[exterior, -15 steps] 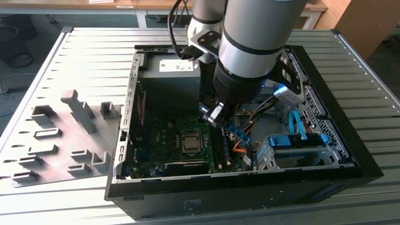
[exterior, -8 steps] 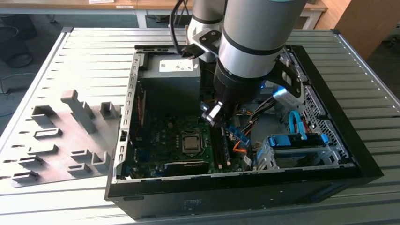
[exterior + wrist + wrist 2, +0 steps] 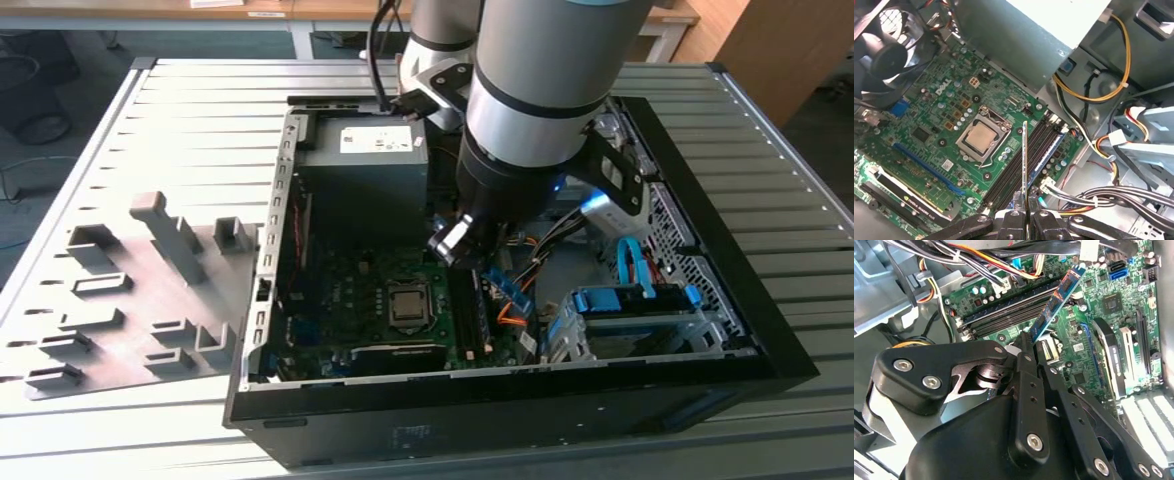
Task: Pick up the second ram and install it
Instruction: 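Insert the second ram into the second slot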
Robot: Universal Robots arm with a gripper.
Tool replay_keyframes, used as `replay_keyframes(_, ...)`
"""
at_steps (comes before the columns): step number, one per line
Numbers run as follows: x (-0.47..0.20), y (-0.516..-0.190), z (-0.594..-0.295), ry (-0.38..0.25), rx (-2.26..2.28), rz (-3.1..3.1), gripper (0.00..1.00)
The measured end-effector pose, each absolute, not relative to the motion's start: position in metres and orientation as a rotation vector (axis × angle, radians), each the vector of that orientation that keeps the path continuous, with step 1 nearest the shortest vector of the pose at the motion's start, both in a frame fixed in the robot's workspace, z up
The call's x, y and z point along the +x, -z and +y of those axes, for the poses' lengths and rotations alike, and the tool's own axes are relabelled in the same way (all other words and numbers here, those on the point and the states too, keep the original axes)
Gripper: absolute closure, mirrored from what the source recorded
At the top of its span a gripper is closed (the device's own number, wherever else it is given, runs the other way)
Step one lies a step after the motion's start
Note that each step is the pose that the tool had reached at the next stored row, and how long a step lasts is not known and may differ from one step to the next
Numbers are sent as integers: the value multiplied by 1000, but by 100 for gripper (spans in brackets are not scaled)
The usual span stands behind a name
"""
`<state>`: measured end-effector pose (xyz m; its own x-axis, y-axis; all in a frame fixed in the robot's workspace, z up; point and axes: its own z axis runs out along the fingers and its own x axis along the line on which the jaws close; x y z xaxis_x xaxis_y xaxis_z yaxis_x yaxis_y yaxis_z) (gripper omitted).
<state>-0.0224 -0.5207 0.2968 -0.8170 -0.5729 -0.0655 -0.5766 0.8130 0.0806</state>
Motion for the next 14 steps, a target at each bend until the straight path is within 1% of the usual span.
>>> replay_keyframes(14, -22, -296, -521, -147, -778, 2995, 86)
